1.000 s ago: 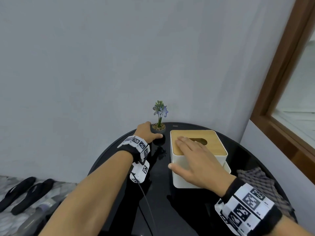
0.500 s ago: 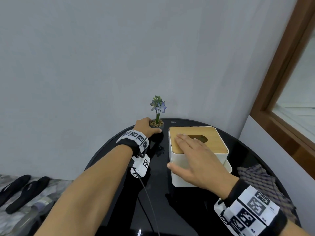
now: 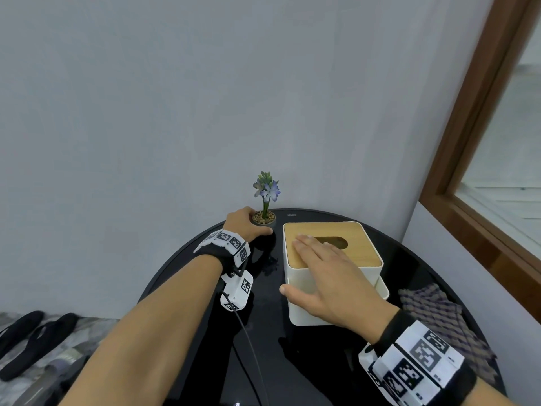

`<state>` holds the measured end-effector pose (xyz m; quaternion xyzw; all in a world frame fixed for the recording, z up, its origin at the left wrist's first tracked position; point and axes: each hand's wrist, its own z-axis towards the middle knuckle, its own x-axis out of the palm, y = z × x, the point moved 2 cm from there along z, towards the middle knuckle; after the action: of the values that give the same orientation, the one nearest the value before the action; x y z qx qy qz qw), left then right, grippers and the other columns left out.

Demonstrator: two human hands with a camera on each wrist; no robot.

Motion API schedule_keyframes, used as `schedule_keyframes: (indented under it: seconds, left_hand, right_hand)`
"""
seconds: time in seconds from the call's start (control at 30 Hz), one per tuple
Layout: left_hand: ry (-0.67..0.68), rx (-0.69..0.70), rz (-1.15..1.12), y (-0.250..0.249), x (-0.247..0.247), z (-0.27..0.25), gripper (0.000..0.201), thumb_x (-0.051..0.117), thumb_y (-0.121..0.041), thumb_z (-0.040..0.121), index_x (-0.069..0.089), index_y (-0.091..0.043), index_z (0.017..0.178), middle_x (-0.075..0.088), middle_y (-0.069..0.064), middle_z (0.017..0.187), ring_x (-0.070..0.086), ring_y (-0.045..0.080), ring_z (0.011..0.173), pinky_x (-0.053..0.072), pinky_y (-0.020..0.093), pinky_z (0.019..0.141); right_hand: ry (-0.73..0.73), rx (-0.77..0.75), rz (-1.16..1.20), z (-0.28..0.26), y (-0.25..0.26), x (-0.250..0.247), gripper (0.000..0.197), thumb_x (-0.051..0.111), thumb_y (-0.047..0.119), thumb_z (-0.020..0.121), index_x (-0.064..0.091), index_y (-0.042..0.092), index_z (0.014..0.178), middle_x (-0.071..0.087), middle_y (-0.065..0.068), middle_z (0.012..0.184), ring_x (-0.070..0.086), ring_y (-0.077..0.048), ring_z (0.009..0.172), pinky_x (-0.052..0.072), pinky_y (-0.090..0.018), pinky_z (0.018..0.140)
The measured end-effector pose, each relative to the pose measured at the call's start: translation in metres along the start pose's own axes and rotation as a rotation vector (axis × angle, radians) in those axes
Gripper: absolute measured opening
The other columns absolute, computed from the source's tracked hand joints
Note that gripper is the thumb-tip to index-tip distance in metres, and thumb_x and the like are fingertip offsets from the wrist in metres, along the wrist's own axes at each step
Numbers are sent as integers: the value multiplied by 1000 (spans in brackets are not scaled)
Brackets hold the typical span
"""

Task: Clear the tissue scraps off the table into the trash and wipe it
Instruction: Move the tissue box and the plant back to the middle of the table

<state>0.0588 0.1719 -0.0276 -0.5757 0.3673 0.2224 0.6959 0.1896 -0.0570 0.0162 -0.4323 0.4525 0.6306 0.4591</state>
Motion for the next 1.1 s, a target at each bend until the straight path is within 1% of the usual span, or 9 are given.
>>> schedule_keyframes:
  seconds: [0.1, 0.27, 0.4, 0.57, 0.67, 0.73, 0.83, 1.0, 1.1]
  left_hand:
    - [-7, -4, -1, -1, 1, -1, 71, 80, -48, 70, 58, -13, 127, 66, 7, 119, 57, 25, 116, 44, 29, 91]
    - [-37, -15, -18, -3, 0, -6, 69, 80, -47, 70, 59, -12, 126, 66, 7, 116, 60, 23, 109, 43, 24, 82]
    - [-42, -23, -10, -4, -2, -10, 68, 81, -47, 67, 60, -13, 123, 66, 6, 113, 60, 21, 105, 44, 24, 80]
    - [-11, 1, -22, -2, -8, -26, 63, 81, -46, 67, 63, -15, 118, 63, -2, 100, 55, 15, 95, 40, 22, 78]
    - [6, 5, -37, 2, -13, -40, 60, 82, -44, 67, 63, -16, 116, 64, -3, 101, 56, 13, 94, 39, 21, 78]
    - [18, 2, -40, 5, -18, -51, 61, 82, -45, 66, 63, -18, 116, 65, -3, 104, 57, 12, 94, 39, 20, 78]
    - [31, 0, -23, 12, -25, -70, 61, 82, -47, 65, 63, -21, 116, 65, -5, 105, 59, 11, 98, 38, 20, 80]
    - [58, 19, 30, 18, -32, -102, 62, 81, -48, 65, 62, -21, 118, 66, -3, 110, 56, 11, 102, 38, 21, 84]
    - [77, 24, 34, 17, -32, -118, 63, 81, -48, 66, 61, -21, 119, 65, -2, 113, 56, 14, 108, 40, 22, 86]
  right_hand:
    - [-7, -4, 4, 0, 0, 0, 87, 36, 68, 80, 24, 19, 150, 18, 3, 161, 14, -11, 147, 3, -26, 117]
    - [-3, -1, 4, 0, -1, 1, 88, 34, 69, 79, 22, 20, 151, 17, 4, 161, 13, -10, 147, 3, -25, 117]
    - [-1, 0, -5, 1, -1, 1, 88, 34, 70, 80, 21, 21, 151, 17, 4, 161, 13, -10, 147, 4, -26, 118]
    - [-10, -4, -2, 1, -2, 1, 84, 42, 67, 84, 22, 20, 151, 18, 3, 161, 14, -10, 147, 5, -27, 118]
    - [-19, -10, -2, 0, -2, 2, 84, 42, 67, 84, 24, 19, 150, 21, 2, 160, 16, -11, 147, 8, -27, 118]
    - [-20, -12, 4, -1, -1, 1, 84, 43, 66, 85, 24, 18, 150, 22, 1, 160, 17, -12, 147, 8, -28, 118]
    - [-17, -10, -4, 0, -1, 0, 82, 44, 64, 86, 25, 16, 150, 23, 1, 159, 17, -14, 147, 10, -31, 118]
    - [-32, -12, -66, -1, -1, 2, 80, 40, 65, 86, 31, 14, 147, 28, -2, 157, 22, -17, 145, 14, -38, 118]
    - [-54, -5, -93, -5, 0, 1, 77, 39, 64, 87, 34, 13, 145, 33, -4, 155, 26, -18, 143, 15, -40, 119]
